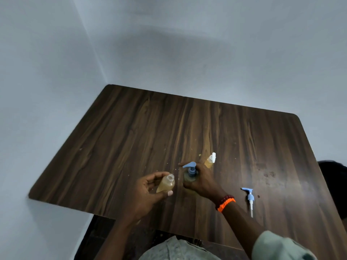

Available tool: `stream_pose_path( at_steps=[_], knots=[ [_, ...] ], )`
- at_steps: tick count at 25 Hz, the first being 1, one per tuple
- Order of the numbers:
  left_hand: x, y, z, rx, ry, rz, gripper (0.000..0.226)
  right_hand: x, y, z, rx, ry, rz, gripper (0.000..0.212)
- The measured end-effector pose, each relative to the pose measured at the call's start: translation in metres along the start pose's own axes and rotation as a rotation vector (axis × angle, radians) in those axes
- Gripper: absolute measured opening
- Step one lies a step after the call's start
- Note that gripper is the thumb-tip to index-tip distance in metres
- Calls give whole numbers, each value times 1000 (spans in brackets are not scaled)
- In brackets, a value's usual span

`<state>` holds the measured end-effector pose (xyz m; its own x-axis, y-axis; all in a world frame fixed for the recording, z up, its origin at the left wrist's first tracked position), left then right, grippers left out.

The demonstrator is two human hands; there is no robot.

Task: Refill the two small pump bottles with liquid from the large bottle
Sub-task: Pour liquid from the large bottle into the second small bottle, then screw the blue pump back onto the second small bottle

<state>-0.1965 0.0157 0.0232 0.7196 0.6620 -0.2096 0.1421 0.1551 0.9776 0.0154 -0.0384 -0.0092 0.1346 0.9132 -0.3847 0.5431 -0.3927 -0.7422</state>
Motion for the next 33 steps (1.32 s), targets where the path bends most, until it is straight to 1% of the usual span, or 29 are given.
stream_pose_path(
  at_steps=[2,3,5,11,15,21,24,26,28,30,33],
  knots=[
    [1,-4,-6,-15,20,-11,53,20,-11,-2,11,-42,-2,52],
    [1,-5,-8,-22,27,-17,53,29,-16,-4,25,-82,-18,47],
    [2,-9,-8,-30,29,-28,53,48,-19,-11,41,-105,-25,52],
    [13,-17,-6,-49,15,-67,54,85,-12,-22,72,-122,-1,54],
    [20,-18,-5,-59,22,-70,53,100,-12,-20,83,-173,-24,41],
    [26,-17,0,-92,13,-75,52,109,1,-4,59,-238,-42,35],
    [27,-13,5,-93,-3,-73,51,109,6,-1,65,-237,-60,47],
    [26,-11,8,-90,-7,-64,50,106,8,-1,71,-245,-41,63],
    [24,-10,10,-93,0,-51,50,98,2,-4,47,-241,-21,83],
    [20,-10,12,-105,15,-41,50,88,-5,-9,-21,-243,-7,99],
    [16,-10,17,-111,13,-29,50,54,-25,-20,-193,-262,9,108]
  ],
)
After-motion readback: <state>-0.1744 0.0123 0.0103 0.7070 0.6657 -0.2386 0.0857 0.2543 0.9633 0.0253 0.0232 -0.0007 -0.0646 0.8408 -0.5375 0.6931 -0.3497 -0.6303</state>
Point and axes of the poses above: each hand's wrist, its own x-axis towards the middle knuckle, its own z-axis out of the palm, y = z × x, the point moved 9 cm from there along x, towards the middle knuckle, and after that the axes turned 13 degrees about -y, right-handed, at the moved point
